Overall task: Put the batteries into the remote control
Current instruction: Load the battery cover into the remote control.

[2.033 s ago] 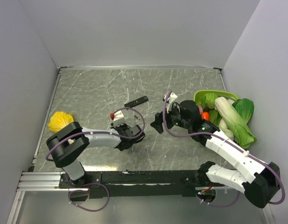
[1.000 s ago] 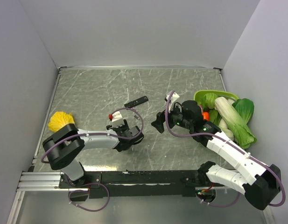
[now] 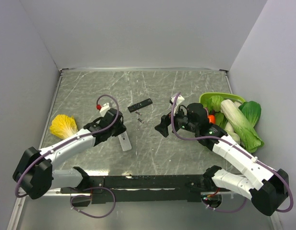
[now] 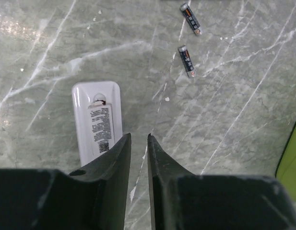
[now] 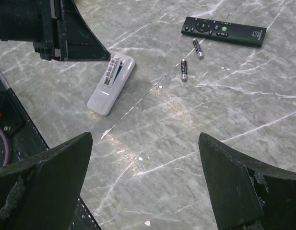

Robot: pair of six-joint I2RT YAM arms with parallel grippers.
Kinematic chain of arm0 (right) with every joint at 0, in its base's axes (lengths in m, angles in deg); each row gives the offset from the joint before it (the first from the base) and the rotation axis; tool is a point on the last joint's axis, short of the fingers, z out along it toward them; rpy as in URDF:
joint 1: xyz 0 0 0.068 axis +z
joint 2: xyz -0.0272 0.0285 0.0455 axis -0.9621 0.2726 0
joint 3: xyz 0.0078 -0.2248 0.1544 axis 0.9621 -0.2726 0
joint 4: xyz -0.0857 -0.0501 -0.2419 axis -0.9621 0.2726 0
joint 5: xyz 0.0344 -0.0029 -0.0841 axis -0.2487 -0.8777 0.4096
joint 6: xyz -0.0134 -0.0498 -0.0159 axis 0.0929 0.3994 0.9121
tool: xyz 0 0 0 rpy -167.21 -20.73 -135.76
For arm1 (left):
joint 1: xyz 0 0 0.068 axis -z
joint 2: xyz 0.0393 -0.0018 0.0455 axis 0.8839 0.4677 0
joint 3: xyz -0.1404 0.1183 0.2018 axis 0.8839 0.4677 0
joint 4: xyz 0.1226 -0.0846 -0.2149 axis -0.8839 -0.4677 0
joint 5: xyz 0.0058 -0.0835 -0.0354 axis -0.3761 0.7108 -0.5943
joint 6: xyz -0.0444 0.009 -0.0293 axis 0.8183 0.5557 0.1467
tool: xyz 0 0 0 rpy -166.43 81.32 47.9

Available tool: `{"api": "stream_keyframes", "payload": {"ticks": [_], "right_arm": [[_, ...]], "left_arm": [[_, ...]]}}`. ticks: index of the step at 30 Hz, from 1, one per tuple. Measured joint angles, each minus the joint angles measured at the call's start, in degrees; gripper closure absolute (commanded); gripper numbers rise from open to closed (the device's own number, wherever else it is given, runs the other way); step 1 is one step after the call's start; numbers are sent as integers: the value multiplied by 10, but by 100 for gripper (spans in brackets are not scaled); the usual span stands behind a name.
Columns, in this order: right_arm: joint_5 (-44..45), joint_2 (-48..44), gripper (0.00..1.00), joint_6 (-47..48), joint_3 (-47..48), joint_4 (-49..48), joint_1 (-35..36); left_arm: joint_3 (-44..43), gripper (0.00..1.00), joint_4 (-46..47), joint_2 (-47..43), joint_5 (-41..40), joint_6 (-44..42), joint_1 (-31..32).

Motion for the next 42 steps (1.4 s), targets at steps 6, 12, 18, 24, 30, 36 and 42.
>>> {"api": "stream_keyframes", "payload": {"ticks": [6, 12, 18, 24, 30, 36, 42], "right_arm": [[-7, 7, 1, -6, 0, 0, 0], [-9, 8, 1, -11, 0, 0, 0], [-9, 8, 1, -11, 0, 0, -1], [-10, 10, 1, -12, 0, 0, -1], [-10, 11, 1, -12, 0, 0, -1], [-10, 18, 1, -12, 0, 0, -1], [-17, 31, 1, -12, 0, -4, -1]], "left_arm": [[0, 84, -2, 28, 19, 0, -28], [0, 86, -5, 64, 30, 0, -35], [0, 89, -2, 86, 34, -3, -39], [-8, 91, 8, 121, 43, -7, -41], [-19, 92, 16, 137, 44, -10, -46], [-20, 91, 13, 142, 55, 9, -42], [-20, 80, -17, 123, 50, 17, -42]]}}
